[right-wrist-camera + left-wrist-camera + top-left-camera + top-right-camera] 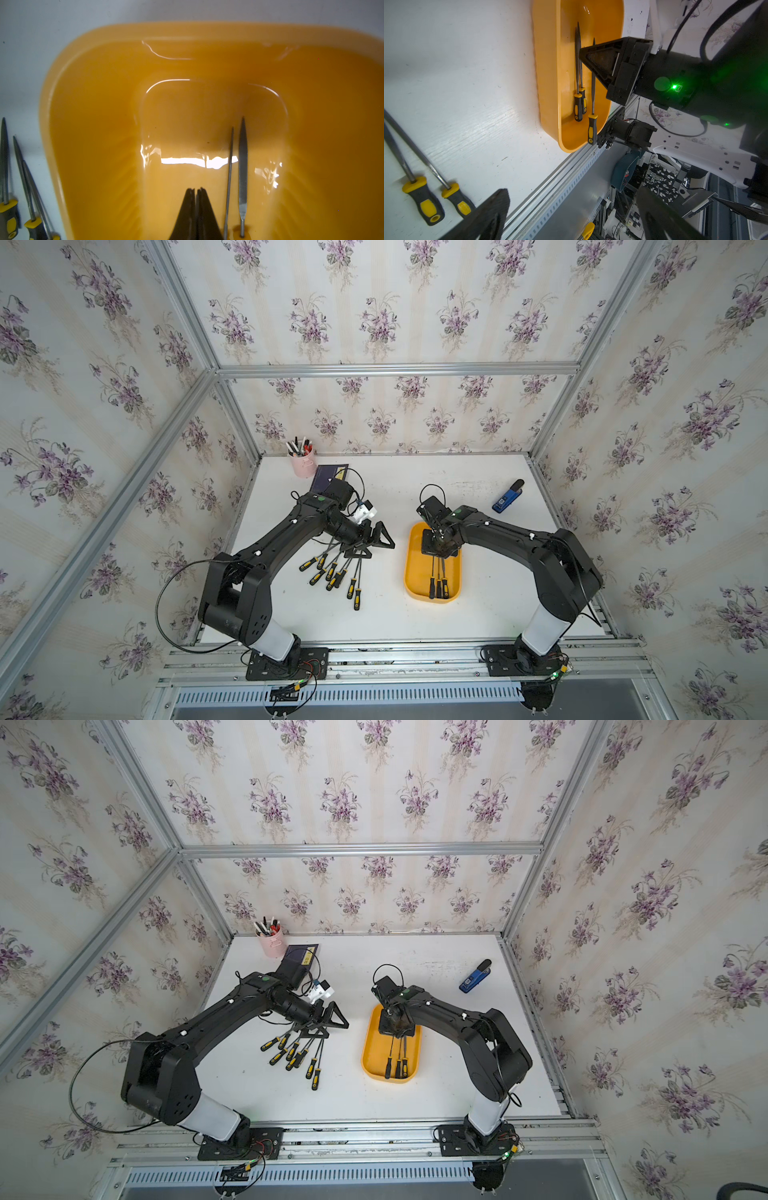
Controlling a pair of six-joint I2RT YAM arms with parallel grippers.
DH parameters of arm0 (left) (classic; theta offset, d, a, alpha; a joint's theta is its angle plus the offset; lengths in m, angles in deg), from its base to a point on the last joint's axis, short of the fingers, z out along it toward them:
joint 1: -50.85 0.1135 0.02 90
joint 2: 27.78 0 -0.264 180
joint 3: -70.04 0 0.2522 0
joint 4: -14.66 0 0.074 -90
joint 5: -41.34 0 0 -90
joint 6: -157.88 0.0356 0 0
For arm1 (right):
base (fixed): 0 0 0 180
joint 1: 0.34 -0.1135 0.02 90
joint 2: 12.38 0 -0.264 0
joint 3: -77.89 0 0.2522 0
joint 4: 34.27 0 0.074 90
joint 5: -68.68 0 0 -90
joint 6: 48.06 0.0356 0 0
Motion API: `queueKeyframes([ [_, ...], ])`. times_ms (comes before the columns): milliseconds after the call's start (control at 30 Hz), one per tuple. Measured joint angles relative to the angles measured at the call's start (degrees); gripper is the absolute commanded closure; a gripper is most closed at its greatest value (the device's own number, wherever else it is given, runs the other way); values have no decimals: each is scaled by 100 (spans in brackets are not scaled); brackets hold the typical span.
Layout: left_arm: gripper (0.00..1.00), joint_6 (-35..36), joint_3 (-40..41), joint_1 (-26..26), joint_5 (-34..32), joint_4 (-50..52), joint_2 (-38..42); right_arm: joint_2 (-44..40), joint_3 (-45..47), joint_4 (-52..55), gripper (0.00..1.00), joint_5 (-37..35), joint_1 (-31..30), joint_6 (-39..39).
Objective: Put the file tool into the storage box
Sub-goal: Place the file tool in the storage box.
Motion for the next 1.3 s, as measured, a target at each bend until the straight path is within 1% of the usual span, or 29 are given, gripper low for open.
queueKeyframes([
  [300, 0, 96, 0, 149, 7, -13, -118, 144, -35, -208, 100, -286, 46, -31],
  [533, 0, 153, 0, 201, 46, -13, -184, 256, -92, -273, 100, -319, 46, -66],
  [867, 0, 219, 81, 223, 42, -15, -227, 358, 157, -332, 100, -468, 44, -175],
  [1300, 0, 260, 131, 234, -46, -33, -205, 389, 343, -555, 100, -487, 33, -175],
])
